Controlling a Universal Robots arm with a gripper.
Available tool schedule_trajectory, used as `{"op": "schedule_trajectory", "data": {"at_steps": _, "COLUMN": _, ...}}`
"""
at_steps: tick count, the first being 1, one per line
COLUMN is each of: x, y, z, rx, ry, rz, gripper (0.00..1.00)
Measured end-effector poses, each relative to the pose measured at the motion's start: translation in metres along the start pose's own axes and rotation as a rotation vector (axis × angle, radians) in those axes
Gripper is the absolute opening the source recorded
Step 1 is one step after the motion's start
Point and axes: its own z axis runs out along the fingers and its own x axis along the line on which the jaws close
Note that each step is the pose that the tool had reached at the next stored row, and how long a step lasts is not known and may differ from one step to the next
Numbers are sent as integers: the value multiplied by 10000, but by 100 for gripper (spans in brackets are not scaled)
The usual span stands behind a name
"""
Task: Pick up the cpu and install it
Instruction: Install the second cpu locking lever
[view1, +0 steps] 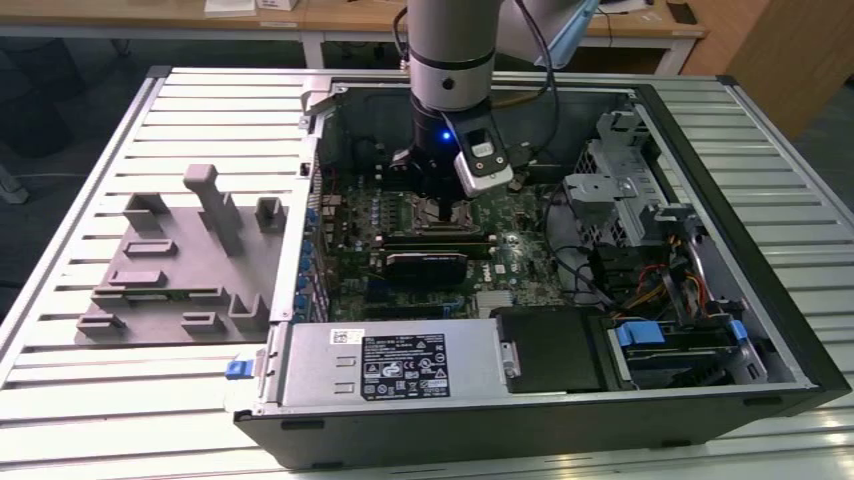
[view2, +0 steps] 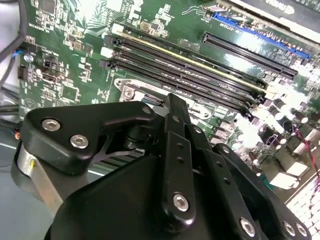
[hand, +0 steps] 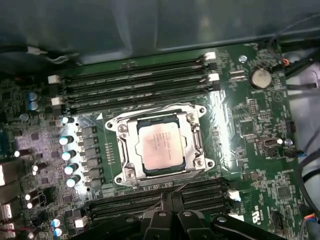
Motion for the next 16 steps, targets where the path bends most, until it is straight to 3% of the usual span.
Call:
{"op": "schedule_trajectory", "data": {"at_steps": 4, "x": 51, "y": -19, "z": 24, "rx": -21, "ry": 5, "rz": -271, "gripper": 11}}
{"op": "schedule_trajectory", "data": {"at_steps": 9, "x": 135, "y": -51, "z": 60, "rx": -152, "ry": 26, "rz": -477, "gripper": 11}}
{"op": "schedule_trajectory", "data": {"at_steps": 13, "x": 185, "y": -85, "z": 85, "rx": -299, "ry": 50, "rz": -588, "gripper": 11}}
{"op": "schedule_trajectory", "data": {"at_steps": 16, "x": 203, "y": -112, "z": 102, "rx": -491, "ry": 80, "rz": -610, "gripper": 11}}
